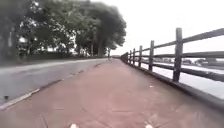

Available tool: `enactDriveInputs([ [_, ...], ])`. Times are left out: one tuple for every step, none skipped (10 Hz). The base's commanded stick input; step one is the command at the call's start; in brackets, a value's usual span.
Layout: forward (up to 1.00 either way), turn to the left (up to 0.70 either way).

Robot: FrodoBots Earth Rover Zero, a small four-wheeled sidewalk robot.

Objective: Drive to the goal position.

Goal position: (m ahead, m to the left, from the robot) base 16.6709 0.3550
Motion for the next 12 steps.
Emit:
enactDriveInputs([
  [1.00,0.00],
  [1.00,0.00],
  [1.00,0.00],
  [1.00,0.00],
  [1.00,0.00],
  [1.00,0.00],
  [1.00,0.00],
  [1.00,0.00],
  [1.00,0.00],
  [1.00,0.00],
  [1.00,0.00],
  [1.00,0.00],
])
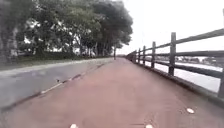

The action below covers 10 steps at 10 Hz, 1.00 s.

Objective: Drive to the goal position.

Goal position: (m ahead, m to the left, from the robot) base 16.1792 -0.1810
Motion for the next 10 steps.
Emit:
enactDriveInputs([
  [1.00,0.00],
  [1.00,0.00],
  [1.00,0.00],
  [1.00,0.00],
  [1.00,0.00],
  [1.00,0.00],
  [1.00,0.00],
  [1.00,0.00],
  [1.00,0.00],
  [1.00,0.00],
])
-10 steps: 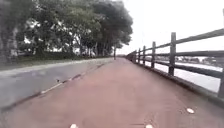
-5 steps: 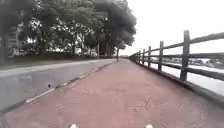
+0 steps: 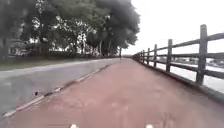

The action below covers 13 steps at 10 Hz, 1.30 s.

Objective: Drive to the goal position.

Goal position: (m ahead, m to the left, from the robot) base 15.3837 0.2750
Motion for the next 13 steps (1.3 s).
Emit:
enactDriveInputs([
  [1.00,0.00],
  [1.00,0.00],
  [1.00,0.00],
  [1.00,-0.16],
  [1.00,-0.40],
  [1.00,-0.40],
  [1.00,-0.40],
  [1.00,-0.40],
  [1.00,-0.40],
  [1.00,-0.40],
  [1.00,-0.40],
  [1.00,-0.40],
  [1.00,-0.40],
])
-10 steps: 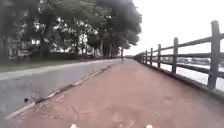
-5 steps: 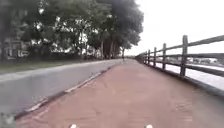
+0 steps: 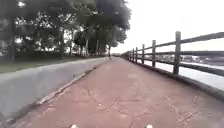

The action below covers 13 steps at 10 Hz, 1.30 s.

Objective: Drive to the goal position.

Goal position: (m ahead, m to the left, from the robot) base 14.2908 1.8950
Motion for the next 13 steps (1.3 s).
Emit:
enactDriveInputs([
  [1.00,-0.40],
  [1.00,-0.40],
  [1.00,0.00],
  [1.00,0.00],
  [1.00,0.00],
  [1.00,0.00],
  [1.00,0.00],
  [1.00,-0.03],
  [1.00,-0.15],
  [1.00,-0.31],
  [1.00,-0.40],
  [1.00,-0.40],
  [1.00,-0.40],
])
